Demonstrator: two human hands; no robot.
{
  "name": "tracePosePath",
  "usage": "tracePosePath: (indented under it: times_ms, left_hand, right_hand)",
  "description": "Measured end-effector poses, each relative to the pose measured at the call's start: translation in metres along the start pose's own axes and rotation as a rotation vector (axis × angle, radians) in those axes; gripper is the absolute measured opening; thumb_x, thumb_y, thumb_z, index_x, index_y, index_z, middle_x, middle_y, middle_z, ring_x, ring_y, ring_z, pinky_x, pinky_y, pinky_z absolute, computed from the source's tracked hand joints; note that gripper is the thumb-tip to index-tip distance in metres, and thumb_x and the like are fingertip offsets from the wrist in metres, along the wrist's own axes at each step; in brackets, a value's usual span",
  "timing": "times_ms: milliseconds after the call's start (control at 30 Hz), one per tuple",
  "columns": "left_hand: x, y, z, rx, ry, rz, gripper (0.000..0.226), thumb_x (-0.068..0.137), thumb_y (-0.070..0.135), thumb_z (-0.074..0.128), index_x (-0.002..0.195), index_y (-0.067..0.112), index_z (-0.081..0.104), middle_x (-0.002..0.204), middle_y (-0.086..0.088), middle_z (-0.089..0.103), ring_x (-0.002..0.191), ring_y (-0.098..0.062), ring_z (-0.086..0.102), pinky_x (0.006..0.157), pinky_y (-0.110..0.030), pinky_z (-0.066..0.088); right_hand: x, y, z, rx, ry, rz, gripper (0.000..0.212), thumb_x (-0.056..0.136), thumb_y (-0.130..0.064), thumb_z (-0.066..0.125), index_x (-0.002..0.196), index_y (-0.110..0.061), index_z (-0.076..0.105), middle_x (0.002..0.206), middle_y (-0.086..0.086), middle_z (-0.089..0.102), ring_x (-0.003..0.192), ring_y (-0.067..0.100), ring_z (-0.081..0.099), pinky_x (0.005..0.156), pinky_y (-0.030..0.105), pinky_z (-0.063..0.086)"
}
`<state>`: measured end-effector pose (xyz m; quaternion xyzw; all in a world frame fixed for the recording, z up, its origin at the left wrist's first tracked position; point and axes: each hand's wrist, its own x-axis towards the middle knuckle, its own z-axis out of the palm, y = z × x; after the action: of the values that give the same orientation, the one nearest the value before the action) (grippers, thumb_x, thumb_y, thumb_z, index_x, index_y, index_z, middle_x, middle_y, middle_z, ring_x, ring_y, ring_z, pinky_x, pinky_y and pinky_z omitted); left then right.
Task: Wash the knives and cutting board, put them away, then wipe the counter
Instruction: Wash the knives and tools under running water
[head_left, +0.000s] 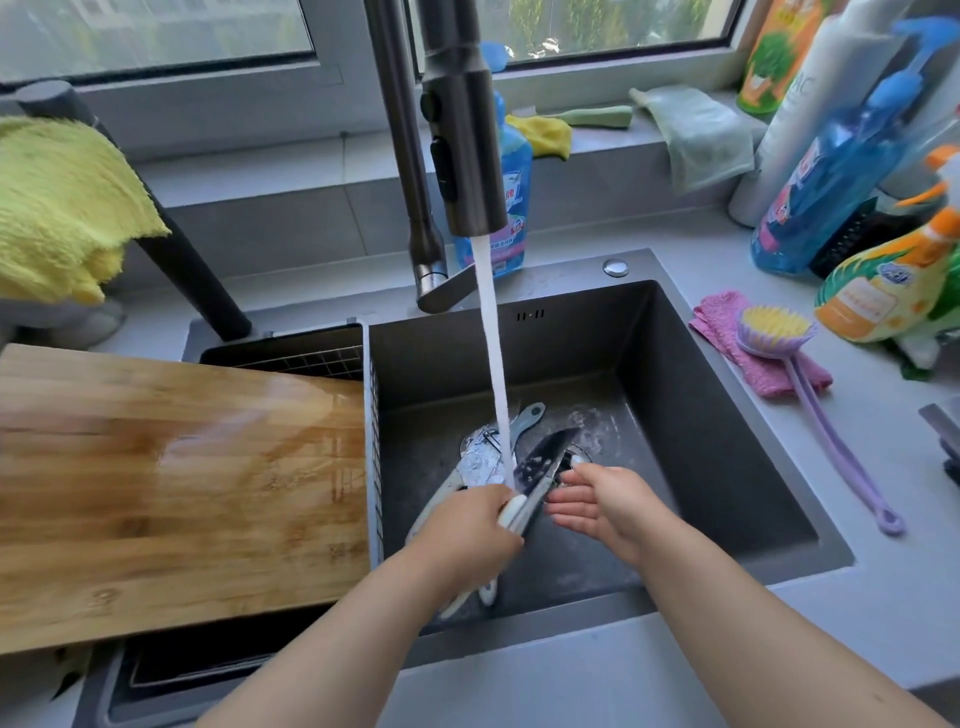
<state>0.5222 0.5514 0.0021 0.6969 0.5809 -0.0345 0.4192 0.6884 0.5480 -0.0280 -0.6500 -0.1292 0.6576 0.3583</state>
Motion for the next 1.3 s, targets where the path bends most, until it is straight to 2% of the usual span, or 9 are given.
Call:
tracePosePath:
  times_ms: [200, 667, 800, 1033, 1067, 1100, 1133, 1233, 1300]
  left_hand:
    - [-0.01, -0.014, 0.008, 0.352, 0.099, 0.205, 0.023, 0.084, 0.024, 0.05, 0.106, 0.027, 0.055, 0.107, 0.001, 0.062, 0.1, -0.024, 0.058, 0.077, -0.033, 0.046]
    - [-0.014, -0.02, 0.001, 0.527, 0.085, 0.14, 0.038, 0.086, 0.016, 0.05, 0.122, 0.024, 0.043, 0.116, -0.003, 0.054, 0.102, -0.03, 0.058, 0.074, -0.035, 0.045]
    - [-0.003, -0.021, 0.0, 0.126, 0.031, 0.033, 0.044, 0.08, 0.021, 0.064, 0.122, 0.025, 0.053, 0.116, 0.0, 0.05, 0.097, -0.021, 0.06, 0.081, -0.034, 0.053]
    - [-0.002, -0.014, -0.008, -1.231, -0.079, -0.383, 0.017, 0.089, -0.006, 0.05, 0.101, -0.011, 0.06, 0.071, -0.018, 0.063, 0.051, -0.017, 0.063, 0.04, -0.021, 0.049]
    - [-0.002, -0.015, -0.008, -1.383, -0.111, -0.432, 0.015, 0.09, -0.005, 0.049, 0.099, -0.011, 0.059, 0.07, -0.017, 0.063, 0.048, -0.016, 0.063, 0.038, -0.019, 0.049]
    - [-0.002, -0.016, -0.006, -1.52, -0.153, -0.483, 0.014, 0.091, -0.002, 0.048, 0.099, -0.009, 0.058, 0.07, -0.016, 0.063, 0.045, -0.015, 0.062, 0.037, -0.019, 0.048]
    - [-0.002, -0.016, -0.005, -1.633, -0.195, -0.527, 0.016, 0.092, 0.0, 0.047, 0.103, -0.008, 0.056, 0.069, -0.016, 0.062, 0.043, -0.015, 0.061, 0.037, -0.018, 0.048]
    - [-0.001, -0.017, 0.003, -1.843, -0.245, -0.607, 0.025, 0.091, 0.001, 0.045, 0.114, -0.004, 0.049, 0.067, -0.019, 0.06, 0.038, -0.015, 0.057, 0.035, -0.019, 0.049]
    - [-0.001, -0.017, 0.007, -1.934, -0.238, -0.633, 0.019, 0.09, 0.001, 0.045, 0.108, -0.004, 0.049, 0.075, -0.022, 0.059, 0.038, -0.016, 0.058, 0.034, -0.019, 0.049]
  right_hand:
    - [0.005, 0.011, 0.011, 0.189, -0.06, 0.05, 0.024, 0.101, -0.006, 0.036, 0.093, 0.002, 0.058, 0.087, 0.02, 0.067, 0.081, 0.03, 0.064, 0.073, 0.037, 0.054]
    - [0.014, 0.015, 0.03, 0.266, -0.014, 0.073, 0.021, 0.095, 0.011, 0.03, 0.098, 0.005, 0.05, 0.085, 0.025, 0.065, 0.066, 0.029, 0.069, 0.06, 0.036, 0.059]
    - [0.003, 0.003, 0.029, 0.158, 0.001, 0.03, 0.021, 0.098, 0.003, 0.034, 0.097, 0.002, 0.055, 0.081, 0.021, 0.067, 0.074, 0.029, 0.066, 0.063, 0.033, 0.058]
    - [-0.005, -0.005, 0.033, -0.17, -0.028, -0.029, 0.037, 0.099, -0.009, 0.041, 0.127, 0.013, 0.049, 0.117, 0.036, 0.056, 0.093, 0.035, 0.059, 0.091, 0.042, 0.049]
    - [-0.005, -0.007, 0.032, -0.213, -0.024, -0.042, 0.04, 0.099, -0.007, 0.04, 0.13, 0.017, 0.043, 0.126, 0.042, 0.046, 0.093, 0.02, 0.044, 0.102, 0.05, 0.04]
    - [-0.006, -0.01, 0.03, -0.241, -0.01, -0.041, 0.042, 0.098, -0.004, 0.039, 0.131, 0.021, 0.035, 0.133, 0.044, 0.035, 0.129, 0.049, 0.021, 0.111, 0.053, 0.027]
    - [-0.006, -0.013, 0.027, -0.255, 0.003, -0.043, 0.043, 0.098, -0.002, 0.038, 0.132, 0.023, 0.03, 0.135, 0.044, 0.027, 0.128, 0.055, 0.033, 0.113, 0.055, 0.017]
    - [-0.007, -0.023, 0.016, -0.314, 0.026, -0.069, 0.041, 0.098, -0.003, 0.041, 0.128, 0.024, 0.038, 0.132, 0.044, 0.035, 0.116, 0.056, 0.047, 0.106, 0.049, 0.038]
    - [-0.007, -0.027, 0.012, -0.344, 0.022, -0.085, 0.039, 0.097, -0.002, 0.042, 0.125, 0.024, 0.041, 0.129, 0.045, 0.035, 0.069, 0.035, 0.057, 0.066, 0.027, 0.048]
